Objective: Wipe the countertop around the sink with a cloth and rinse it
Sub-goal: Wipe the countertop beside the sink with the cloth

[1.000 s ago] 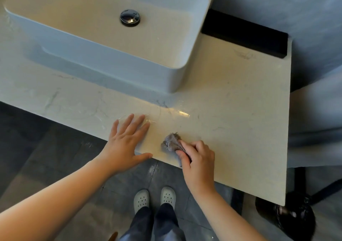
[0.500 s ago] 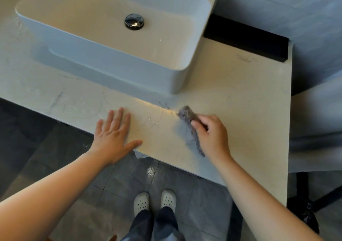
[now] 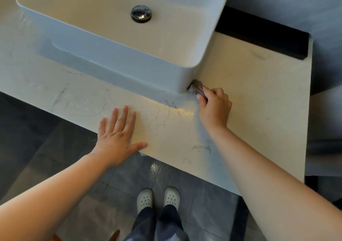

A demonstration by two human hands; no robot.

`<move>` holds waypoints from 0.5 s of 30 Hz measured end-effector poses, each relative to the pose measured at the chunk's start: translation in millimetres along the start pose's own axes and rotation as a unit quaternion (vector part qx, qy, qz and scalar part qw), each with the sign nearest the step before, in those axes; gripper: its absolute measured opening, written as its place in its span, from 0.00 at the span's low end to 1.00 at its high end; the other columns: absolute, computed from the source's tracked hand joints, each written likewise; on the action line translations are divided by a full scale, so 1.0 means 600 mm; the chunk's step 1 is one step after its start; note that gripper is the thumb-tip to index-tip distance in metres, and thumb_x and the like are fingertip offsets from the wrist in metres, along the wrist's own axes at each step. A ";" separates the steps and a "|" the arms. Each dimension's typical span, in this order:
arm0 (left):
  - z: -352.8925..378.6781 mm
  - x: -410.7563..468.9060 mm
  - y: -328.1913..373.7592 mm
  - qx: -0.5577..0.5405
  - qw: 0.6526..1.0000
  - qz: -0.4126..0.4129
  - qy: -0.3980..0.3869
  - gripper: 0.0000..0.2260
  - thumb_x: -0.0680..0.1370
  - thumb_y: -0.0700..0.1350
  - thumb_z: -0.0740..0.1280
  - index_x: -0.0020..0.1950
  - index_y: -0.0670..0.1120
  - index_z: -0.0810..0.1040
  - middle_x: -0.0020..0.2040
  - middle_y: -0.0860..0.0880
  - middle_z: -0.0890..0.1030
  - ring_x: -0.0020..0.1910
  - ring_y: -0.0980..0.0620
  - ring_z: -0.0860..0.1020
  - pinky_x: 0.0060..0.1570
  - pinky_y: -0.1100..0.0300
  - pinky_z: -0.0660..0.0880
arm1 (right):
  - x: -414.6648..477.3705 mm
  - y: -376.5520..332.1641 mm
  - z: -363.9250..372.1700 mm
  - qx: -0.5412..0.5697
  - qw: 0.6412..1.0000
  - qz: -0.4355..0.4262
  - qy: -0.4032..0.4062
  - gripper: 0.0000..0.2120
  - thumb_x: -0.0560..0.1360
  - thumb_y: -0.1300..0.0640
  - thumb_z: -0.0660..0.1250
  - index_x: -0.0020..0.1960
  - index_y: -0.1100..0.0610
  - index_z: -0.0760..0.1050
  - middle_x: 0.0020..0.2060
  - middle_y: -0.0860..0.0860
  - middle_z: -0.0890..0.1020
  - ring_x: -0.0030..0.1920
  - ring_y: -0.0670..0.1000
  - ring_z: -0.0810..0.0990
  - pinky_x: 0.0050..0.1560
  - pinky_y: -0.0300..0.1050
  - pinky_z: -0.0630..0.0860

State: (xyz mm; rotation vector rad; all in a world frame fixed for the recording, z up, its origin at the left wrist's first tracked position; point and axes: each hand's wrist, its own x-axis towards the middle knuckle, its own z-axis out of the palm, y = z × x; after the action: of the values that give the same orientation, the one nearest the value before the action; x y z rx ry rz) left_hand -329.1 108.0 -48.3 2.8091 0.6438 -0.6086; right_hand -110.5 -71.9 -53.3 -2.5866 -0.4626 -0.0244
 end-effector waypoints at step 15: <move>-0.002 -0.004 -0.002 -0.004 1.000 0.008 0.005 0.47 0.63 0.77 0.36 0.73 0.51 0.28 0.73 0.51 0.26 0.72 0.47 0.28 0.73 0.43 0.36 | -0.190 -0.010 -0.003 0.048 0.988 -0.140 -0.049 0.17 0.74 0.48 0.61 0.59 0.50 0.80 0.44 0.49 0.76 0.44 0.52 0.74 0.46 0.45 0.66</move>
State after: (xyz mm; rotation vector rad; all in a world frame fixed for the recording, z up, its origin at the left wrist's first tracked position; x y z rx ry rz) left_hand -331.3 108.6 -46.3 2.8086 0.6222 -0.5893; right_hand -220.0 -104.3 -60.8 -2.4163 -0.8398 0.0279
